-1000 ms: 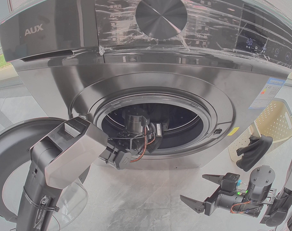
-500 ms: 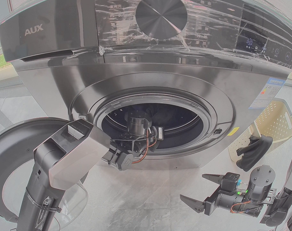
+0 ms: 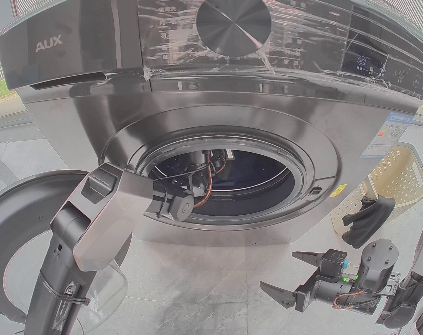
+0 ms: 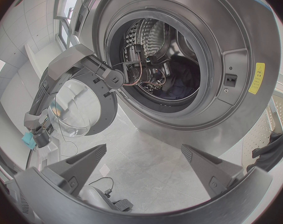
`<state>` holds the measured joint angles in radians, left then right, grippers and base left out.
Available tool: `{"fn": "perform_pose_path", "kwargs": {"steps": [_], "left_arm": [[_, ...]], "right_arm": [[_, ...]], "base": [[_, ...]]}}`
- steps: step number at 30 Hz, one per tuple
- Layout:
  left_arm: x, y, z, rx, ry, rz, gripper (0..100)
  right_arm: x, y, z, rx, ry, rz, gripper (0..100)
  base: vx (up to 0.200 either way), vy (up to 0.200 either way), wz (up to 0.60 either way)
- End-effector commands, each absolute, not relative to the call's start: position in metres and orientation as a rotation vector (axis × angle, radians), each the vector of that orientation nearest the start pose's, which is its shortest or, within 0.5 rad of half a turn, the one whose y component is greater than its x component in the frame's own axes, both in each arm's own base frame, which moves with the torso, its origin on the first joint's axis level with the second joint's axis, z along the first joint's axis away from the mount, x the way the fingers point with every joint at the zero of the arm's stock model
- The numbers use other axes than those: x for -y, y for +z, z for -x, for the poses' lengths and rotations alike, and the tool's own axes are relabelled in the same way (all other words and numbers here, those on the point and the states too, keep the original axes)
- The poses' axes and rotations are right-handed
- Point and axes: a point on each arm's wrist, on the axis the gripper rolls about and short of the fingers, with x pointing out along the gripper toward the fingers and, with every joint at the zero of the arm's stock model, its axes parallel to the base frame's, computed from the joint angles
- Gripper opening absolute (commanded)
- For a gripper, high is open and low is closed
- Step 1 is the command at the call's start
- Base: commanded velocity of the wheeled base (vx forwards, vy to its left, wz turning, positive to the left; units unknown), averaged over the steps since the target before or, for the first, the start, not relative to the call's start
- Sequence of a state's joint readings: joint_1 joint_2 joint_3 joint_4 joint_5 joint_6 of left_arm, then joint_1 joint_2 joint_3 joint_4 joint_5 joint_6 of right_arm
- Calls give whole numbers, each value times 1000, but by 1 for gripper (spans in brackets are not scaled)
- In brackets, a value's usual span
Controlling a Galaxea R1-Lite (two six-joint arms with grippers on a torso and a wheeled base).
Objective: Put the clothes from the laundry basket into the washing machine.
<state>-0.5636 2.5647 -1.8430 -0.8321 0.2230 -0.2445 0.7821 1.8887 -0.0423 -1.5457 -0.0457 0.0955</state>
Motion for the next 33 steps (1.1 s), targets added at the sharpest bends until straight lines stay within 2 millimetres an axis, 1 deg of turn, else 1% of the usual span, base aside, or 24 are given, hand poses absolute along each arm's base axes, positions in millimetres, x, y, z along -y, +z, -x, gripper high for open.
{"fn": "perform_pose_path", "kwargs": {"steps": [1, 10, 16, 17, 22, 25, 26, 28, 29, 31, 33], "left_arm": [[277, 120, -471, 144, -324, 321, 0], [274, 105, -478, 135, -300, 318, 0], [276, 103, -478, 128, -303, 320, 0], [277, 104, -477, 127, -306, 325, 100], [281, 104, -474, 114, -313, 342, 100], [287, 109, -470, 118, -325, 346, 100], [289, 107, -467, 103, -330, 340, 100], [296, 105, -455, 66, -348, 322, 100], [296, 105, -454, 63, -349, 321, 100], [305, 98, -433, -6, -377, 288, 100], [310, 92, -421, -39, -394, 270, 100]], "right_arm": [[-152, 66, -155, -318, 716, 33, 100], [-153, 65, -154, -322, 721, 35, 100], [-153, 62, -154, -333, 722, 38, 100], [-153, 62, -155, -336, 720, 39, 100], [-154, 62, -154, -336, 721, 39, 100], [-154, 61, -154, -337, 723, 40, 100], [-154, 61, -154, -337, 724, 40, 100], [-154, 61, -154, -337, 726, 41, 100], [-154, 61, -154, -338, 726, 39, 100], [-154, 61, -154, -337, 726, 41, 100], [-154, 62, -153, -336, 726, 40, 100]], "base": [[0, 0, 0], [0, 0, 0], [0, 0, 0], [0, 0, 0], [0, 0, 0], [0, 0, 0], [0, 0, 0], [0, 0, 0], [0, 0, 0], [0, 0, 0], [0, 0, 0]]}}
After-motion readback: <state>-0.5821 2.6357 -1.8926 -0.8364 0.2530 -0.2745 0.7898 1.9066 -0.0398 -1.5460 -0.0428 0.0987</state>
